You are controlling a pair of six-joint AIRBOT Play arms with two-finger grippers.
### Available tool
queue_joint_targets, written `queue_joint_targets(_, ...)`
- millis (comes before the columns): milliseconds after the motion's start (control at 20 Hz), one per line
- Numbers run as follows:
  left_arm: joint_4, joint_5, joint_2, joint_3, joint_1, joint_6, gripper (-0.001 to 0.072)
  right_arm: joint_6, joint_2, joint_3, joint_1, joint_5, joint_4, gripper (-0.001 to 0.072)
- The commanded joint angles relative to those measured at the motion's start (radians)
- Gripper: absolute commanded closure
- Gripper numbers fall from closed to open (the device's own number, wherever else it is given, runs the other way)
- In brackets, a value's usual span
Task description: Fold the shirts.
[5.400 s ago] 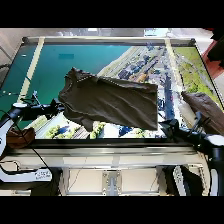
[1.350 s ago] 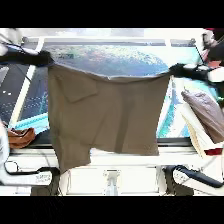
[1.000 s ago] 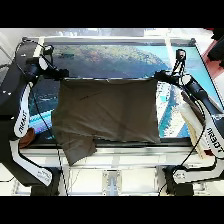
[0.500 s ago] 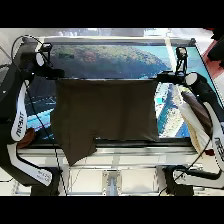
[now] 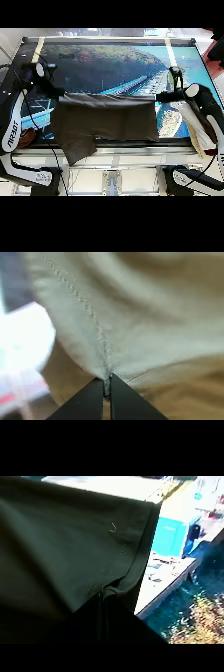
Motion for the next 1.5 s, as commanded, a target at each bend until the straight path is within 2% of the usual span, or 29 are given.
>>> queue_joint_targets(0,-0.020,0.007,0.007,-0.134,0.000,0.002,0.0696,0.003,0.002,-0.128,0.002,-0.077,0.041,0.0693)
queue_joint_targets(450,-0.008,0.001,0.006,-0.149,0.000,-0.005,0.0686,0.003,-0.036,-0.185,0.002,-0.152,0.110,0.0684)
queue_joint_targets(500,0.017,0.002,0.007,-0.148,0.000,-0.005,0.0673,0.005,-0.035,-0.185,0.000,-0.144,0.119,0.0639)
queue_joint_targets(550,0.059,0.006,0.012,-0.148,0.000,-0.006,0.0569,0.007,-0.030,-0.185,0.000,-0.132,0.118,0.0550)
queue_joint_targets(600,0.116,0.007,0.028,-0.145,0.000,-0.021,0.0507,0.008,-0.017,-0.185,-0.001,-0.111,0.114,0.0479)
queue_joint_targets(700,0.214,0.006,0.108,-0.137,0.000,-0.051,0.0503,0.056,0.031,-0.161,-0.001,-0.031,0.035,0.0479)
queue_joint_targets(750,0.243,0.008,0.171,-0.133,0.001,-0.056,0.0502,0.100,0.070,-0.137,-0.001,0.038,-0.055,0.0479)
queue_joint_targets(800,0.263,0.008,0.255,-0.133,0.001,-0.058,0.0503,0.151,0.118,-0.113,-0.001,0.111,-0.161,0.0443)
queue_joint_targets(900,0.252,-0.026,0.425,-0.142,0.008,-0.082,0.0503,0.275,0.231,-0.087,-0.001,0.232,-0.380,0.0261)
queue_joint_targets(1000,0.234,-0.086,0.587,-0.203,0.032,-0.136,0.0503,0.364,0.341,-0.087,-0.001,0.307,-0.541,0.0191)
queue_joint_targets(1100,0.233,-0.099,0.745,-0.353,0.058,-0.225,0.0503,0.397,0.418,-0.094,-0.001,0.299,-0.569,0.0191)
queue_joint_targets(1150,0.230,-0.099,0.822,-0.457,0.064,-0.278,0.0461,0.397,0.440,-0.103,-0.001,0.274,-0.544,0.0191)
queue_joint_targets(1250,0.217,-0.125,0.952,-0.691,0.063,-0.412,0.0272,0.396,0.449,-0.130,-0.001,0.230,-0.477,0.0192)
queue_joint_targets(1350,0.132,-0.121,1.030,-0.890,0.063,-0.492,0.0272,0.397,0.449,-0.175,-0.001,0.168,-0.414,0.0192)
queue_joint_targets(1450,-0.011,-0.059,1.035,-0.998,0.063,-0.511,0.0272,0.396,0.449,-0.218,-0.001,0.117,-0.336,0.0192)
